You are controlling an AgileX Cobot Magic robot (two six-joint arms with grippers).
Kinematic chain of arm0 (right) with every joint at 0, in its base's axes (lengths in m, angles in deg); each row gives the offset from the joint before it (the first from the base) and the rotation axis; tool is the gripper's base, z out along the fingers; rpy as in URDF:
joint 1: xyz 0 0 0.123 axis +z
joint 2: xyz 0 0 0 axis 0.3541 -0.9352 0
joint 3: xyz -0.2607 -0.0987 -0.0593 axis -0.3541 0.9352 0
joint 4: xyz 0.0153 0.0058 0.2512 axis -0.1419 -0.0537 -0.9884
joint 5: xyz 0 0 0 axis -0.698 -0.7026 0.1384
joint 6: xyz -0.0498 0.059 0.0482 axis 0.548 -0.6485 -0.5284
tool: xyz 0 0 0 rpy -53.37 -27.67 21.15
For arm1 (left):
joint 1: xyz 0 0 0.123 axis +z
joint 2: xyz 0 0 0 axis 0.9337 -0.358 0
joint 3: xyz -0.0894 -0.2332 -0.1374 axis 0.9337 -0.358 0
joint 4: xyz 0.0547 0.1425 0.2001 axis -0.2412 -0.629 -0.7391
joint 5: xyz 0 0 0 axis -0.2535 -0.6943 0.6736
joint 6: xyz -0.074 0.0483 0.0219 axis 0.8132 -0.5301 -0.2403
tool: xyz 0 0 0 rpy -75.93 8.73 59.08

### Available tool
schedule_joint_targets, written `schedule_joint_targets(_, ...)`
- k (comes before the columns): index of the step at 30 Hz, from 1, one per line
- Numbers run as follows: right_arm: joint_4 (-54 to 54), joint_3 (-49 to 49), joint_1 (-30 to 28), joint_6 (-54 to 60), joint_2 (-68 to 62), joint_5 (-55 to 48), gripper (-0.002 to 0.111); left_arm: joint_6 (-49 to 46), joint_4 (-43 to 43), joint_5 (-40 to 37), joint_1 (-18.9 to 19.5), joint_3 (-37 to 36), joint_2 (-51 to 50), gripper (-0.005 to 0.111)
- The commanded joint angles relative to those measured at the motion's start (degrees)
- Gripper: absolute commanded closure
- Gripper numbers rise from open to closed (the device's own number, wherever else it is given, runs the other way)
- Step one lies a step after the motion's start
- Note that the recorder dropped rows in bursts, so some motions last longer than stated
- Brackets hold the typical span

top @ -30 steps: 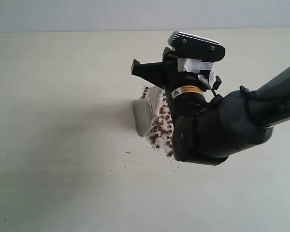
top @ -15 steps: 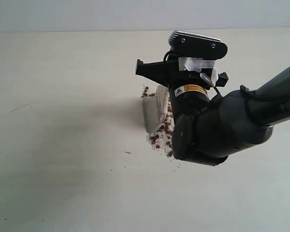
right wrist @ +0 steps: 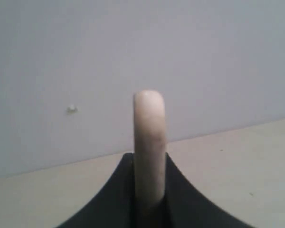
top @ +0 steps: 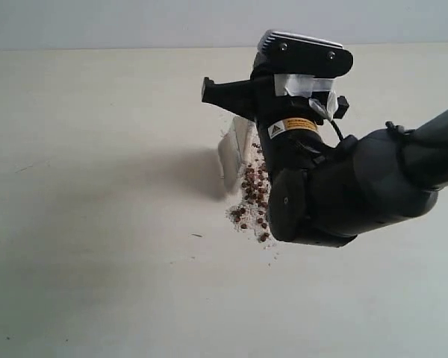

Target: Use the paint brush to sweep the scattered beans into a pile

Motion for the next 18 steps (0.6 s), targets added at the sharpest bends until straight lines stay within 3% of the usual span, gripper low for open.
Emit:
schedule_joint_targets(1, 3.3, -2.6, 0.0, -2.8, 1.9, 1.3, 0.108, -0.2, 0.4, 0.0, -0.3, -0.2, 0.2, 0.107)
schedule_joint_targets(10, 3.2, -14.7, -6.2, -0.9, -2.7, -10.8, 0.108, -0.2, 0.4, 0.0, -0.3, -0.2, 0.2, 0.107)
schedule_joint_targets(18, 0.9, -18.5, -7.6, 1.3, -9.5, -12.7, 0.108, -0.2, 0.4, 0.0, -0.3, -0.2, 0.2, 0.107)
